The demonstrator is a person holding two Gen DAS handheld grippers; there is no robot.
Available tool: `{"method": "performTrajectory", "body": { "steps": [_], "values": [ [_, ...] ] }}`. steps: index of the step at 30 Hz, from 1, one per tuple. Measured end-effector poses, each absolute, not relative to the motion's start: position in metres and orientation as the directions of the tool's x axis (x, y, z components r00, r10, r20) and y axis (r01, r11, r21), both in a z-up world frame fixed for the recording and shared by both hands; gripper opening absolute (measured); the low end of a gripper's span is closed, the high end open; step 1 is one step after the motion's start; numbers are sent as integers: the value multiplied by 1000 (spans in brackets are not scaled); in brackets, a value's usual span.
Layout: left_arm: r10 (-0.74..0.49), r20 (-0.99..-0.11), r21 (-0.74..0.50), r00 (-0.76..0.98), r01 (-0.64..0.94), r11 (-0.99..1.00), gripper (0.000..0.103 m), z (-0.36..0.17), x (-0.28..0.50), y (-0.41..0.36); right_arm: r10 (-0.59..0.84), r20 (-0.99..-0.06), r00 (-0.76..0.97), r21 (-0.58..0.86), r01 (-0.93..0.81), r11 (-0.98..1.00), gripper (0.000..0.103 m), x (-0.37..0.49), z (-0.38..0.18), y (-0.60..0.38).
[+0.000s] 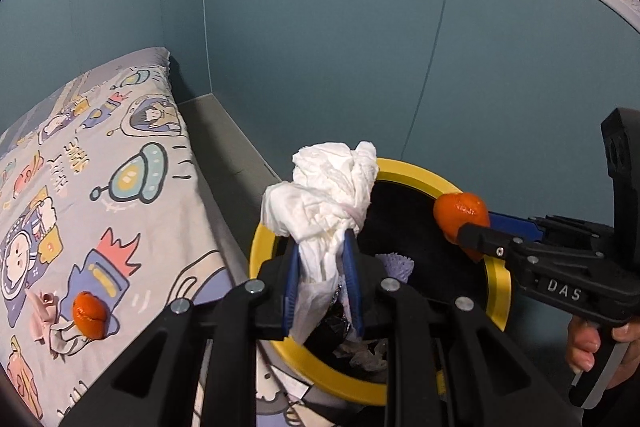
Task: Collect trash
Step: 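Open both tools to drop the tissue and orange into the bin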
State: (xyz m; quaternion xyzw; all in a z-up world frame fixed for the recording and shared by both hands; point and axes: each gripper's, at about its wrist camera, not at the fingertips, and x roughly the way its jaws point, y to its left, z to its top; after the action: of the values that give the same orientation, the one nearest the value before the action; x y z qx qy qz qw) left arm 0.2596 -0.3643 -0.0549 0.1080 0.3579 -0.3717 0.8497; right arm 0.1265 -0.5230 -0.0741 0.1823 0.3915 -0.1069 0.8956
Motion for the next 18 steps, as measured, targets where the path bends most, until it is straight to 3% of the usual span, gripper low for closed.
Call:
{"method": "performTrajectory", "body": {
  "steps": [3,11,18],
  "values": [
    [-556,-696,-107,453,701,705,23,-59,265,-368,-46,-745,665,255,347,903,38,126,-76,-527],
    [-569,-692,-157,444,677,719,56,-59,275,-358,-101,-735,670,209,366,907,41,125,-65,-525],
    [-532,-672,-136,515,620,772,72,-50,287,-317,-49,-729,683,241,323,915,52,133,-59,-512]
  ]
}}
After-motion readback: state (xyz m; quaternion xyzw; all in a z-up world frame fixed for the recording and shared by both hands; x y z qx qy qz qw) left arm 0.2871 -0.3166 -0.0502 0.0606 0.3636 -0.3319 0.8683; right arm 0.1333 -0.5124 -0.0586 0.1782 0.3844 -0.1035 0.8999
